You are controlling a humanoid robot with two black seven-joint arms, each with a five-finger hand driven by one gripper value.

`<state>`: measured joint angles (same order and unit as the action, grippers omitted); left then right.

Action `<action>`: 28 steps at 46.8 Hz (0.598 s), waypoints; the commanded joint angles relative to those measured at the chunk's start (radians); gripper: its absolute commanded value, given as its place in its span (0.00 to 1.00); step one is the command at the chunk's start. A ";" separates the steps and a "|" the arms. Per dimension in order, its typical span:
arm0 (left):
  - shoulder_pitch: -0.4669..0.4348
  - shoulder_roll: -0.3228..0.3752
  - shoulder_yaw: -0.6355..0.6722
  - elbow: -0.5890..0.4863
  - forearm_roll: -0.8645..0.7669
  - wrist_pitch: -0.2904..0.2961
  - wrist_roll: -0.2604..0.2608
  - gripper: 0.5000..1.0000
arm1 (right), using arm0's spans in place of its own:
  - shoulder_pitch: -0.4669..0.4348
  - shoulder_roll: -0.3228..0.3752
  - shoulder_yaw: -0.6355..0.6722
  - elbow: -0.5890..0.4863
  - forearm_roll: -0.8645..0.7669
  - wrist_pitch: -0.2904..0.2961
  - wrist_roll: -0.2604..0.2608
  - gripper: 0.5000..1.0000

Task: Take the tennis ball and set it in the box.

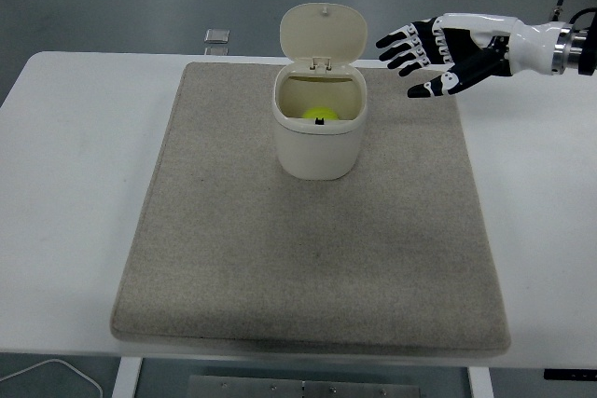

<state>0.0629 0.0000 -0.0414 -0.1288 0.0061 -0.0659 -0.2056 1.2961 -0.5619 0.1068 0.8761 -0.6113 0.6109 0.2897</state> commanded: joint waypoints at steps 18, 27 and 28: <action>0.000 0.000 0.000 0.000 0.000 0.000 0.000 0.98 | -0.092 0.063 -0.001 -0.042 0.409 -0.211 -0.125 0.71; 0.000 0.000 0.000 0.000 0.000 0.000 0.000 0.98 | -0.110 0.073 0.001 -0.043 0.541 -0.269 -0.130 0.71; 0.000 0.000 0.000 0.000 0.000 0.000 0.000 0.98 | -0.115 0.076 0.001 -0.043 0.559 -0.281 -0.130 0.71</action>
<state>0.0630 0.0000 -0.0414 -0.1289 0.0061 -0.0659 -0.2055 1.1901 -0.4942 0.1059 0.8328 -0.1027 0.3654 0.1597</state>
